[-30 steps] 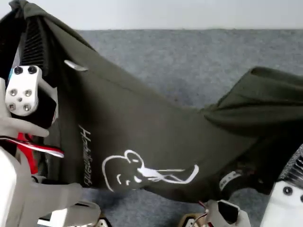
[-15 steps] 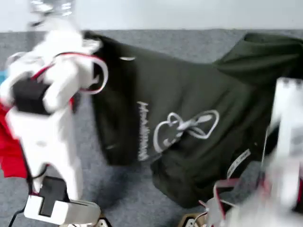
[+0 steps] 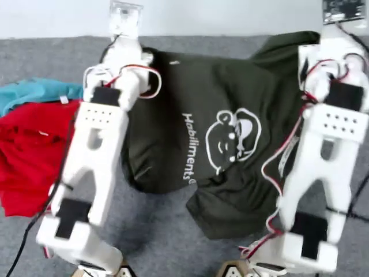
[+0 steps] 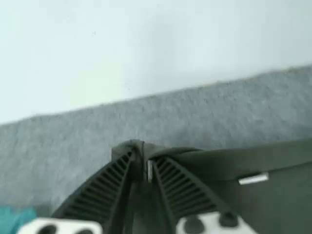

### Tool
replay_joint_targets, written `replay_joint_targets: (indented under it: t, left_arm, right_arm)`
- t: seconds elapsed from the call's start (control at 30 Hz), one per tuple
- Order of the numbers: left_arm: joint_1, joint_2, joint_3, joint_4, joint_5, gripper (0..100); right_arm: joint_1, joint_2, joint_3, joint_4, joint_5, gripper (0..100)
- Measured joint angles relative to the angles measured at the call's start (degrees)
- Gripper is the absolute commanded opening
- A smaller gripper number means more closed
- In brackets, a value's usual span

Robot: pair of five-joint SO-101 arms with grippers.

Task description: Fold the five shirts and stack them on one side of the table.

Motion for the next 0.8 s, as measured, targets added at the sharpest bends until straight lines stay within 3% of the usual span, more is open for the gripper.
replay_joint_targets:
  t: [0.13, 0.27, 0.37, 0.5, 0.67, 0.8]
  left_arm:
    - [0.0, 14.2, -3.3, -10.9, 0.0, 2]
    - [0.0, 27.3, -15.8, -7.6, 0.0, 2]
    - [0.0, 35.2, -28.6, 2.9, 0.0, 2]
    - [0.0, 44.1, -47.7, 21.5, 0.0, 11]
    - [0.0, 52.5, -73.7, 44.7, 0.0, 19]
    - [-0.1, 54.9, -90.7, 56.0, 0.0, 21]
  right_arm:
    - [-0.8, 8.2, 0.0, -5.3, 0.0, 0.8]
    - [-0.9, 13.9, 0.0, -6.9, 0.0, 0.8]
    - [-0.9, 16.3, 0.2, -6.9, 0.0, 0.9]
    - [-0.9, 18.1, 0.2, -4.2, 0.0, 1.7]
    - [-0.9, 18.3, 0.2, 2.9, 0.0, 16.3]
    - [-0.9, 18.3, 0.2, 8.0, -2.2, 18.8]
